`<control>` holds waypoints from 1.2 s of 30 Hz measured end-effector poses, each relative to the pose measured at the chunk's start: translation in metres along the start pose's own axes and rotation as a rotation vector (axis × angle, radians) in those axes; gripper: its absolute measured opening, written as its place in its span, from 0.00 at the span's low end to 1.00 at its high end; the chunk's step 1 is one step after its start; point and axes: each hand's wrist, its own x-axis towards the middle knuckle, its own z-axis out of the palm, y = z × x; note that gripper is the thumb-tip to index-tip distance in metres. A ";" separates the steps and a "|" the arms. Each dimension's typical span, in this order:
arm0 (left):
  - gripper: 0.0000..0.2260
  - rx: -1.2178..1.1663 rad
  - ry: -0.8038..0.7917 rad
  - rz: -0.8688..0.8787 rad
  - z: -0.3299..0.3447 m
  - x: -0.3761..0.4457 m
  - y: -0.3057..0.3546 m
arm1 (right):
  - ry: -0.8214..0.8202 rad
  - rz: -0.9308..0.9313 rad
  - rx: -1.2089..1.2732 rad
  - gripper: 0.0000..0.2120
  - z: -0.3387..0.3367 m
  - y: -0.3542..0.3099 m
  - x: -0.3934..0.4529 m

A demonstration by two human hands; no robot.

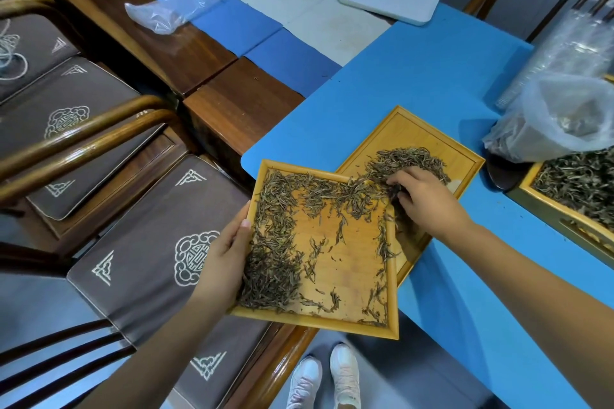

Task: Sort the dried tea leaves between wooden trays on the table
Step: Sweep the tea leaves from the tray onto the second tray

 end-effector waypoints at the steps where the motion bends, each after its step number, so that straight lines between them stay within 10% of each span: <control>1: 0.15 -0.003 0.003 0.000 -0.001 0.000 0.000 | 0.000 0.005 -0.005 0.15 0.000 0.002 0.000; 21: 0.13 0.007 -0.017 -0.015 0.012 0.003 0.005 | -0.104 -0.381 0.016 0.22 0.005 -0.140 0.004; 36: 0.14 0.067 0.014 -0.057 0.004 -0.003 0.012 | -0.090 -0.340 -0.037 0.18 0.010 -0.104 0.000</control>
